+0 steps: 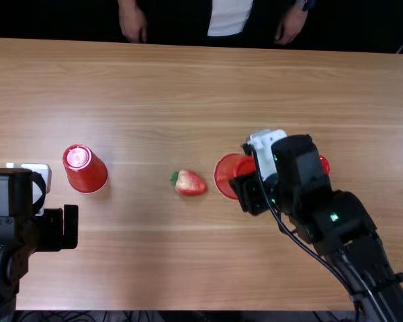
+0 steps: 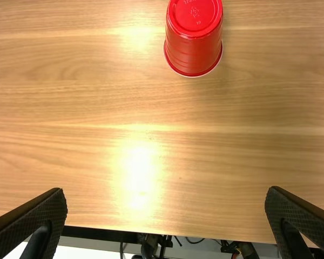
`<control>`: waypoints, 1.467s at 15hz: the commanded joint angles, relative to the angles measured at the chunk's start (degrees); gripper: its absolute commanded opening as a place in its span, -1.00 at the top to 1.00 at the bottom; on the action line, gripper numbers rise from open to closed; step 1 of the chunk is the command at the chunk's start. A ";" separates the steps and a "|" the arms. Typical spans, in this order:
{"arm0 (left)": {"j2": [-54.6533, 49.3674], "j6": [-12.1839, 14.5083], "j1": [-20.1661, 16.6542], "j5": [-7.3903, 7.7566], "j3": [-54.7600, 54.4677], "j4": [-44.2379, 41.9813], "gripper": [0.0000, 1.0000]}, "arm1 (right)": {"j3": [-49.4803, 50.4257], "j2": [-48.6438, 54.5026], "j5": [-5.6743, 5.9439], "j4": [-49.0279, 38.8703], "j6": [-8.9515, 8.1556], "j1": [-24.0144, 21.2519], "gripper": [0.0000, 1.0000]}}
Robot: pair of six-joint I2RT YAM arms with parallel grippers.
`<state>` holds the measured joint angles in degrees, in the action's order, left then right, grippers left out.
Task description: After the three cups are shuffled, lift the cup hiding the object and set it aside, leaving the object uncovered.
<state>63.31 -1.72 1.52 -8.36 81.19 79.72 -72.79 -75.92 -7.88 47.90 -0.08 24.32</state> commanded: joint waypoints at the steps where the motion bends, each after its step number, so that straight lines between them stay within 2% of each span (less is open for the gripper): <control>1: -0.12 -0.29 0.41 0.34 -1.30 -0.09 -1.00 | 4.86 2.62 0.29 -0.17 -0.13 -0.67 0.59; 4: -0.64 -0.29 0.50 0.34 -3.14 0.01 -1.00 | 14.26 6.93 0.29 -1.01 0.08 -2.96 0.59; 10: -4.51 -0.29 0.50 0.34 -4.02 0.33 -1.00 | 23.93 6.93 0.29 -4.07 -0.24 -3.05 0.52; 12: -4.86 -0.29 0.50 0.34 -4.02 0.75 -1.00 | 25.86 6.66 0.29 -8.08 -0.24 -2.96 0.31; 13: -5.39 -0.29 0.50 0.34 -4.02 0.75 -1.00 | 26.56 6.66 0.18 -10.19 -0.24 -3.05 0.13; 14: -5.92 -0.29 0.50 0.34 -4.02 0.75 -1.00 | 27.09 6.66 0.18 -11.87 -0.35 -3.05 -0.48; 15: -6.00 -0.29 0.50 0.34 -4.02 0.85 -1.00 | 27.53 6.66 0.18 -12.72 -0.35 -3.05 -0.88; 16: -6.09 -0.18 0.50 0.24 -4.02 0.85 -1.00 | 27.79 6.75 0.18 -12.82 -0.35 -3.05 -1.00; 20: -6.09 0.03 0.50 0.24 -3.67 0.85 -1.00 | 26.65 7.54 0.07 -12.82 -0.35 -3.31 -1.00; 22: -6.00 0.03 0.41 0.24 -3.58 0.96 -1.00 | 23.05 10.18 0.18 -11.66 -0.13 -4.19 -1.00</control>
<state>57.67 -1.72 1.52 -8.38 78.63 80.66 -46.81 -68.10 -7.90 36.47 -0.05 21.06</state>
